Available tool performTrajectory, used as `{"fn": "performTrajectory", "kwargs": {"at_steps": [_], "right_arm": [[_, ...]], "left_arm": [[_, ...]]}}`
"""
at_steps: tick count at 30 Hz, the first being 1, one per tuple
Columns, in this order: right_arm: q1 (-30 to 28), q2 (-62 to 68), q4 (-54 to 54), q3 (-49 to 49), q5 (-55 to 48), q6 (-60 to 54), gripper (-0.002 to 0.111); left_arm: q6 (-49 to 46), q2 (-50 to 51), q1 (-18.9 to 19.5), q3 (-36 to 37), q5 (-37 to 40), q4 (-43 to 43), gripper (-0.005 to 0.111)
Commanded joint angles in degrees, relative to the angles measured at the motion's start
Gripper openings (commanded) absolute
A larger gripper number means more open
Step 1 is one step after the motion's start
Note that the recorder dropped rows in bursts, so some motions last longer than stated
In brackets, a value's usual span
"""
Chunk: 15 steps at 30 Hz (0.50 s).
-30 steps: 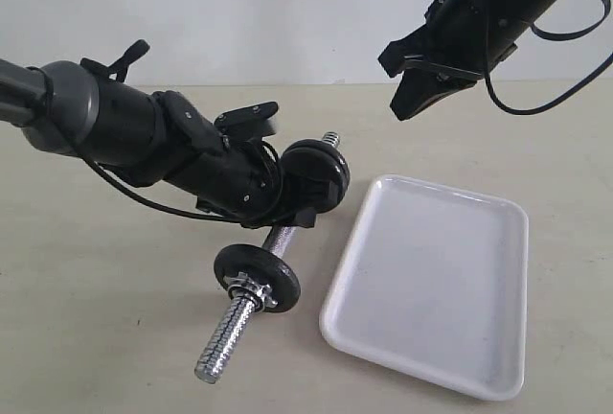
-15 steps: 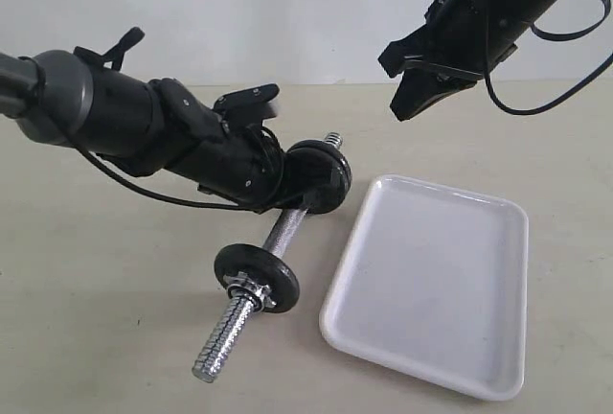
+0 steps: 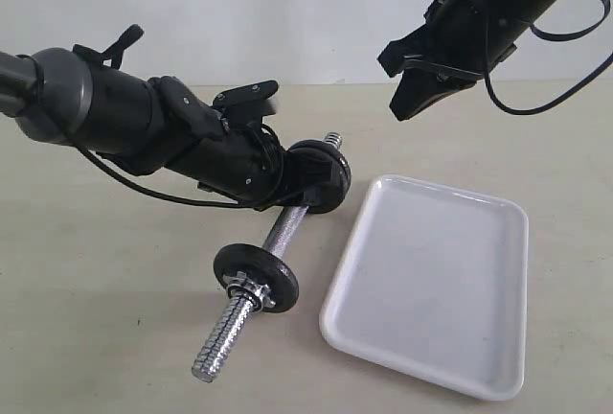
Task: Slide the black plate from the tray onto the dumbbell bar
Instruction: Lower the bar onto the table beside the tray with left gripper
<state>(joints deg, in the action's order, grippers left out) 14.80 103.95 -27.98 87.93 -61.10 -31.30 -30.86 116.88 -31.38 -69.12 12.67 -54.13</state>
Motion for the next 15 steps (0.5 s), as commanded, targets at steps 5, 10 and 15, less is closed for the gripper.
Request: {"fn": "performTrajectory", "kwargs": {"at_steps": [5,10,15], "right_arm": [[-0.34,-0.99,-0.21,0.46,-0.54,-0.30,0.000],[-0.34,-0.99,-0.21,0.46,-0.54,-0.30,0.000],[-0.34,-0.99,-0.21,0.46,-0.54,-0.30,0.000]], "left_arm": [[-0.74,-0.41,-0.49,-0.19,0.32,-0.48,0.040],[-2.69,-0.41,-0.49,-0.19,0.43,-0.48,0.054],[-2.69,-0.41,-0.49,-0.19,0.43,-0.48,0.064]]}}
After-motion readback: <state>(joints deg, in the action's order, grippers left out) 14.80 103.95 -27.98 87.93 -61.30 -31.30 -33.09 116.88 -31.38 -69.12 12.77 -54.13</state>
